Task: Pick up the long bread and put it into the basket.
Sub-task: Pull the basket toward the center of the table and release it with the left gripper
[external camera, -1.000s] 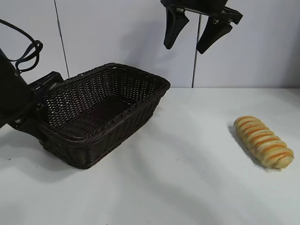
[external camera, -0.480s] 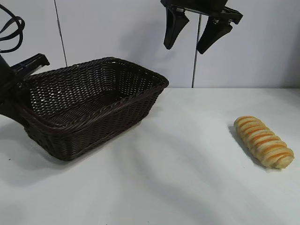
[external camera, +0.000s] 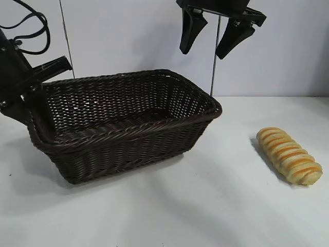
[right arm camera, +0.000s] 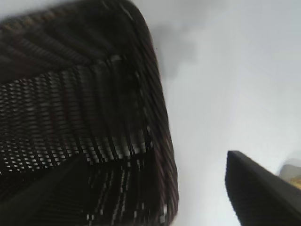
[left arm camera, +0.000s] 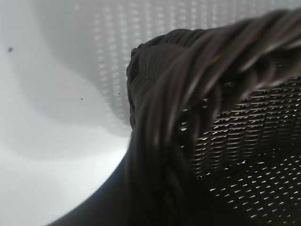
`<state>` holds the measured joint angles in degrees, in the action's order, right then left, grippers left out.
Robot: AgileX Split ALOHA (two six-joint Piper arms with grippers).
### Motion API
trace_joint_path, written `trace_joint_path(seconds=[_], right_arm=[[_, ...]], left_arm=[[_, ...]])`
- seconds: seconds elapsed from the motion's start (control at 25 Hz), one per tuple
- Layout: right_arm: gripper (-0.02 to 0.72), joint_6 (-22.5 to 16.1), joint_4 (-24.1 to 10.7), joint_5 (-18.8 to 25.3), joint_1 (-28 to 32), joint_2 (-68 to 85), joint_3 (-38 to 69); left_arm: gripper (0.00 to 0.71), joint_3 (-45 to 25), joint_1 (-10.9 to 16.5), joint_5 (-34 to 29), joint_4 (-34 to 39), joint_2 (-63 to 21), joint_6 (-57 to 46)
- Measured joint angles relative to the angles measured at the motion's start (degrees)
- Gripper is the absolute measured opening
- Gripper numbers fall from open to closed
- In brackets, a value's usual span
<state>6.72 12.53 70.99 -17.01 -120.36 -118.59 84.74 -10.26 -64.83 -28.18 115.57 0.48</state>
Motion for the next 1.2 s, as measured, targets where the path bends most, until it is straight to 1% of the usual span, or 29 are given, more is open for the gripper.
trace_joint_path(seconds=[0.12, 0.24, 0.44, 0.68, 0.92, 1.2], right_arm=[[0.579, 0.00, 0.00, 0.00, 0.00, 0.00, 0.00], [0.579, 0.00, 0.00, 0.00, 0.00, 0.00, 0.00], [0.579, 0.00, 0.00, 0.00, 0.00, 0.00, 0.00], [0.579, 0.00, 0.00, 0.00, 0.00, 0.00, 0.00], [0.579, 0.00, 0.04, 0.00, 0.00, 0.00, 0.00], [0.579, 0.00, 0.04, 0.00, 0.00, 0.00, 0.00]], left_arm=[[0.098, 4.30, 0.00, -2.52, 1.82, 2.18, 2.78], [0.098, 7.83, 0.00, -3.40, 3.37, 3.95, 5.21], [0.098, 10.60, 0.00, -3.80, 3.41, 6.17, 6.97], [0.098, 11.86, 0.00, -4.00, 3.41, 9.50, 9.59], [0.098, 12.30, 0.00, -3.79, 3.41, 12.00, 9.96], [0.104, 12.61, 0.00, -3.78, 3.36, 12.58, 10.14]])
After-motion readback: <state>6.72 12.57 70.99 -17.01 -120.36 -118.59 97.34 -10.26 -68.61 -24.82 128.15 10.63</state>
